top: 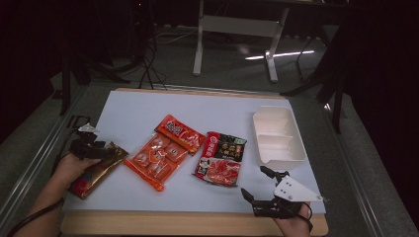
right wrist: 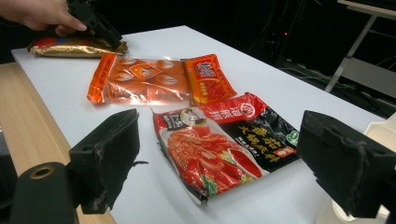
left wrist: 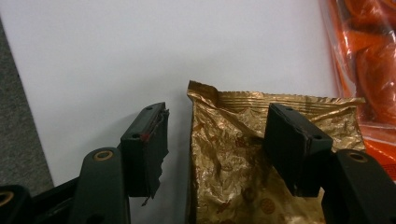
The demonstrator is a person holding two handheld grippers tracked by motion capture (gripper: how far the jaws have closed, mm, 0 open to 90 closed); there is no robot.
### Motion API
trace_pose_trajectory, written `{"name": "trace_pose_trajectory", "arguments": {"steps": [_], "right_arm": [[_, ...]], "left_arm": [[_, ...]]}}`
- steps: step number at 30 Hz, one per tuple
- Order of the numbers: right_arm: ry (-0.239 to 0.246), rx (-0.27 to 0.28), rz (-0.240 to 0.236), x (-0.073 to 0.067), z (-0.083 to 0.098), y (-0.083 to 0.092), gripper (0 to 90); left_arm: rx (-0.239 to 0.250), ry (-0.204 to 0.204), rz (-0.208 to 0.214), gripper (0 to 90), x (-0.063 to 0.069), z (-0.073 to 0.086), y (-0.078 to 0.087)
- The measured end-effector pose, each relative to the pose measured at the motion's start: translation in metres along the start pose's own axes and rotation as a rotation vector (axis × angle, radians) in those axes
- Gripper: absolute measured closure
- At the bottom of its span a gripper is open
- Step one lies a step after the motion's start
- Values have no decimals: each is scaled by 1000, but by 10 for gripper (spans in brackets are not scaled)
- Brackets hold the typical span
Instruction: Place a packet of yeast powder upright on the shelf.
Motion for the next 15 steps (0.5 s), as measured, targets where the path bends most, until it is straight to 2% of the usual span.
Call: {"name": "trace_pose_trajectory", "arguments": {"steps": [4,8,10,15], "right_arm": [[7,-3,1,-1,0,0,132],[6,-6,-1,-1,0,-1,132],[10,-6,0,-2,0,-1,133],[12,-10,-2,-2,1,-1,134]], "left_arm": [[-15,-24,2,471,5,-1,-1],[-28,-25,19,562,8,-1,-2],[-29,-33,7,573,10,-1,-3],[-43,-22,-33,710,9,-2,-4]]}}
Point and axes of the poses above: each handheld gripper's, and its own axes: y roughly backward along the jaws, z roughly out of its underside, x roughly to its right, the point moved 8 cm from there along -y, roughly forward along the jaws, and after that the axes turned 13 degrees about -x, right-handed, at the moved point
